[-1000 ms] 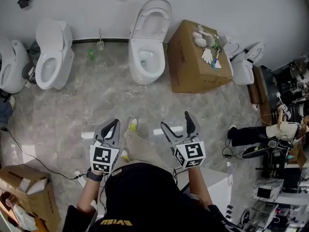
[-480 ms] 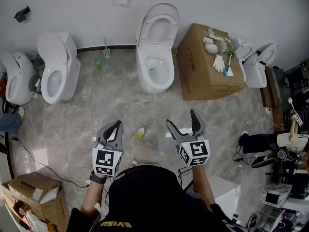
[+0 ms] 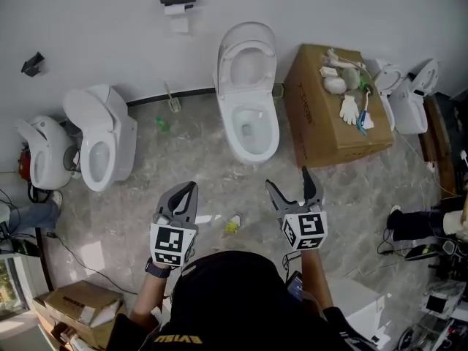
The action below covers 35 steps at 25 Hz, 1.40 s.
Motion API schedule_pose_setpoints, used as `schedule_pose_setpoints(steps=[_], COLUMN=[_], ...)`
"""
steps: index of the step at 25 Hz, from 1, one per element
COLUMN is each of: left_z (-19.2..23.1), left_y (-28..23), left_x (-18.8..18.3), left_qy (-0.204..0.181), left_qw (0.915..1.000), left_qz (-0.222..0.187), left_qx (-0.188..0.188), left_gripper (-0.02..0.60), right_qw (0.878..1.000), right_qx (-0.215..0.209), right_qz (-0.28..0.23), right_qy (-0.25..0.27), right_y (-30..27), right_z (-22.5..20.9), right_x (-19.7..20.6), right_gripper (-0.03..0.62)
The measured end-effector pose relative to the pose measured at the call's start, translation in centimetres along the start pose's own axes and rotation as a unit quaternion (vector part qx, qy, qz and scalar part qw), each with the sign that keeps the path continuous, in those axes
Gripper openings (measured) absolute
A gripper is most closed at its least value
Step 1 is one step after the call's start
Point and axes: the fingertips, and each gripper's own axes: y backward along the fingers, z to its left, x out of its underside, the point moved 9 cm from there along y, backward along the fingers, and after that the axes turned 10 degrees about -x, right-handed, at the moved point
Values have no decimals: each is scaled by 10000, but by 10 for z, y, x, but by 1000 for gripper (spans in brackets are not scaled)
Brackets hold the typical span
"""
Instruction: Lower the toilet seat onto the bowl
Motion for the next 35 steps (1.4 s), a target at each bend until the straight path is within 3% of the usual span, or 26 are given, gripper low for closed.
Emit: schedule_pose_setpoints(steps=[11, 20, 28, 35], left_z=[9, 30, 86, 147], left_y=[-67, -170, -280, -357], left_x=[-16, -23, -79, -85], left_qy=[-68, -66, 100, 318], left_qw=[9995, 9979, 9958, 9940], left_qz=[260, 251, -190, -204], left_qx=[145, 601, 884, 1023], left_gripper=[12, 12, 12, 12], right_qw=[9996, 9991, 9969, 9890], right_qx=[-147, 189, 436, 205], right_qz=[240, 359, 580, 1188], right_qy=[53, 91, 317, 853], right_y=[-50, -104, -192, -281], right_z=[-35, -74, -119, -128], right_x=[-8, -19, -72, -100], right_gripper=[413, 413, 407, 394])
